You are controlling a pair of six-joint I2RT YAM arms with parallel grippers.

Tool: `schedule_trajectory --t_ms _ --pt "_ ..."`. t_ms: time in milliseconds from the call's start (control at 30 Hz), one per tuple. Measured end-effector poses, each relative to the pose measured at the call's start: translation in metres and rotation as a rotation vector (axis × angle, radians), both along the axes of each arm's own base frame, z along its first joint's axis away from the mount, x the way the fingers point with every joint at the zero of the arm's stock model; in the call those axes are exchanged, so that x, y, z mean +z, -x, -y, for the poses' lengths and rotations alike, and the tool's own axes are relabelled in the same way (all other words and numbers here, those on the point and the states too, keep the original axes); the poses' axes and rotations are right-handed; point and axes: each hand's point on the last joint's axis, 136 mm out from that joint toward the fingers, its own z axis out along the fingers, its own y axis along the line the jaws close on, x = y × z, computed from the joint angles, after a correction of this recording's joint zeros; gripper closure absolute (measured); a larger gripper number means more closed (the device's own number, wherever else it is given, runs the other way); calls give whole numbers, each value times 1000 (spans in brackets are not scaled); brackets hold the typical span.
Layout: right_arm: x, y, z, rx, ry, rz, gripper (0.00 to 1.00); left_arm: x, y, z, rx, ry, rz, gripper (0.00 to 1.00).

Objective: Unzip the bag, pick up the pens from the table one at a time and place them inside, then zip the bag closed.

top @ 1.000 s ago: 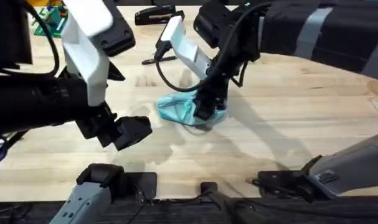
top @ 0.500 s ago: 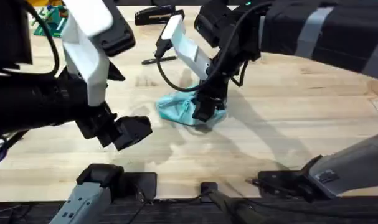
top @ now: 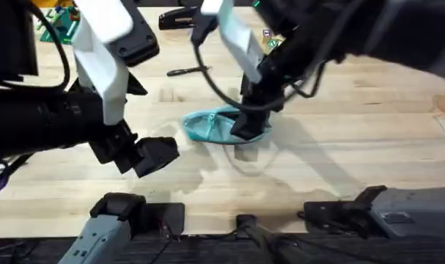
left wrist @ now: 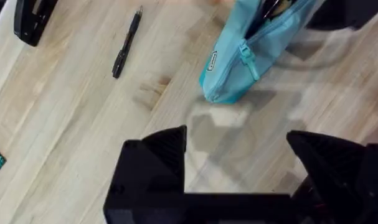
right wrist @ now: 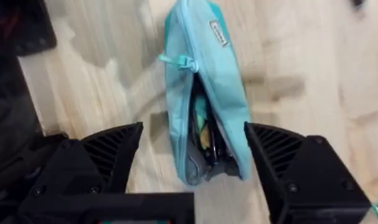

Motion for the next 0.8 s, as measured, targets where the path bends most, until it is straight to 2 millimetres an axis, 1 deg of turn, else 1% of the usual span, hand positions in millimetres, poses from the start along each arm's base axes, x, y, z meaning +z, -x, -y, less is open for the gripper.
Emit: schedule_trajectory --t_ms 167,233,333,633,700,800 --pt "41 3 2 -5 -90 110 4 0 0 0 0 0 0 7" --pt "54 0 -1 -18 -131 148 4 0 0 0 0 0 0 7" --pt "66 -10 -6 -68 -184 174 4 0 0 0 0 0 0 7" --pt "80 -62 -1 -276 -292 200 5 0 0 0 -8 -5 4 7" --pt "79 -70 2 -313 -302 195 5 0 0 0 -19 -12 9 7" --pt "71 -79 4 -350 -294 170 5 0 -1 -2 -23 -20 17 7"
